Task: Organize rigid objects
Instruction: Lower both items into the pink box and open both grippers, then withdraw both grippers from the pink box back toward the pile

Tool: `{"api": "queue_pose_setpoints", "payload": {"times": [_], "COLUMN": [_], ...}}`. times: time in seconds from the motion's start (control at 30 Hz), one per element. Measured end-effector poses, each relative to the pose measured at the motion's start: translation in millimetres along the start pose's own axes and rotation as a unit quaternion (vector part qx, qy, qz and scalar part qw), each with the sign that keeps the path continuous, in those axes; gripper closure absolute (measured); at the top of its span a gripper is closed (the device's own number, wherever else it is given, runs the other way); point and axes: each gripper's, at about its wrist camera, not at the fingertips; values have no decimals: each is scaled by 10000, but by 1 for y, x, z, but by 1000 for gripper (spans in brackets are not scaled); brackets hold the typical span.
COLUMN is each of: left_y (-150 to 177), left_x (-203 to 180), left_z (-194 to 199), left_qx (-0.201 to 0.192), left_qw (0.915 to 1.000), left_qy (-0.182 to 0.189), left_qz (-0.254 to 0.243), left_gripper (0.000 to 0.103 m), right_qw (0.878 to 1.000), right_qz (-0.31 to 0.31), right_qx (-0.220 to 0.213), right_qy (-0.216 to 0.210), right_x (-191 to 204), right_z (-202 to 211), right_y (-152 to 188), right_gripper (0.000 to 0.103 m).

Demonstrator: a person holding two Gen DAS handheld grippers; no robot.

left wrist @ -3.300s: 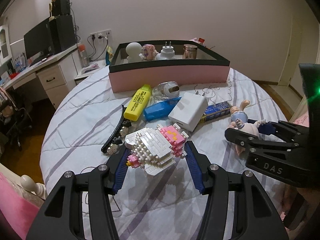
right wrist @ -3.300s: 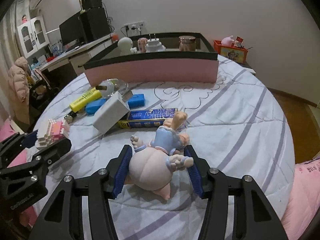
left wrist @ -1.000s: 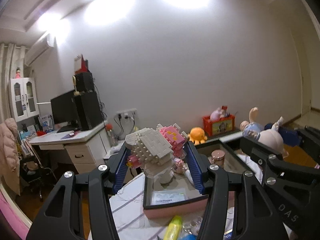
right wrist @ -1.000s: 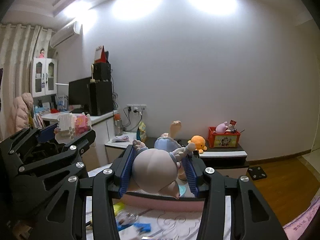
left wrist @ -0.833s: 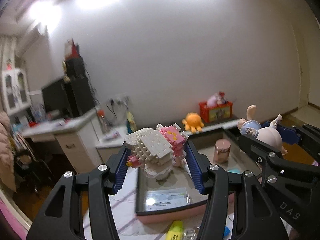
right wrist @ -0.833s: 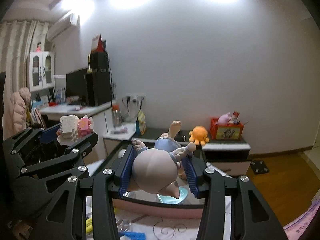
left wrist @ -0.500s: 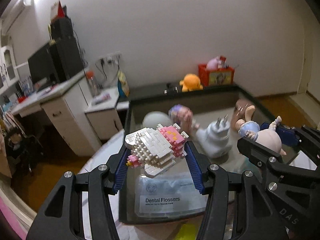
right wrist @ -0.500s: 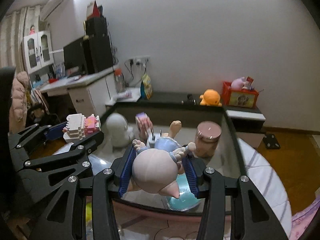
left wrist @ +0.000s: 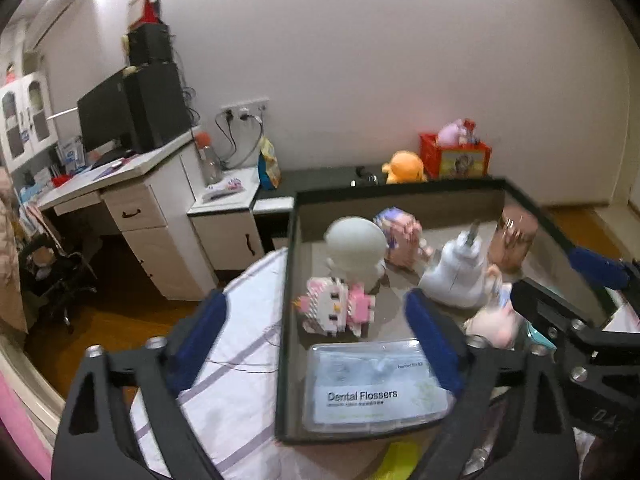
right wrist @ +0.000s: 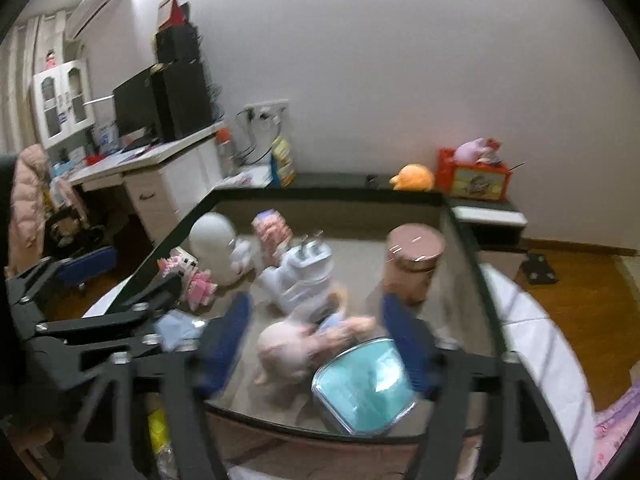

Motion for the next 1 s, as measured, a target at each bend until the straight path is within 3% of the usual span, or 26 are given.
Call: {"api": "queue_pose_setpoints", "payload": {"times": [0.17,0.27,0.3,0.5,0.77,1.0], "left_y": [9,20,25,61,108,140], "left_x": [10,14,16,18,16,9], "left_z": [53,95,109,193,252,267], "left_qx": [-451,-856,-1031,-1878,-2215,-2189], "left_qw": [9989,9962,9945,9820,9749,9757], "left_qy": [56,1,-14,-150,-83,49], "left_qz": [141,155,185,160,189,75], "left_gripper": [1,1,0,0,0,0], "right_qw": [9994,9978,9974,9905,9716,9723], "right_qz": [71,107,110,329,473,192], "right_qx": [-339,-644,-703,-1329,-2229,-2243], "right_qy": [42,104,96,130,644,624], "right_x": [8,14,17,32,53,47], "right_z": [43,83,91,167,243,264], "right_y": [3,12,13,35,92,129], "right_gripper": [17,9,0,0,0,0]}}
Point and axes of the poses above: each gripper's, at about its wrist camera, not at the fingertips, and z roughly against the way its jaws point, x to its left, y to its underside, and after that the axes turned 8 degrees about x, right-handed
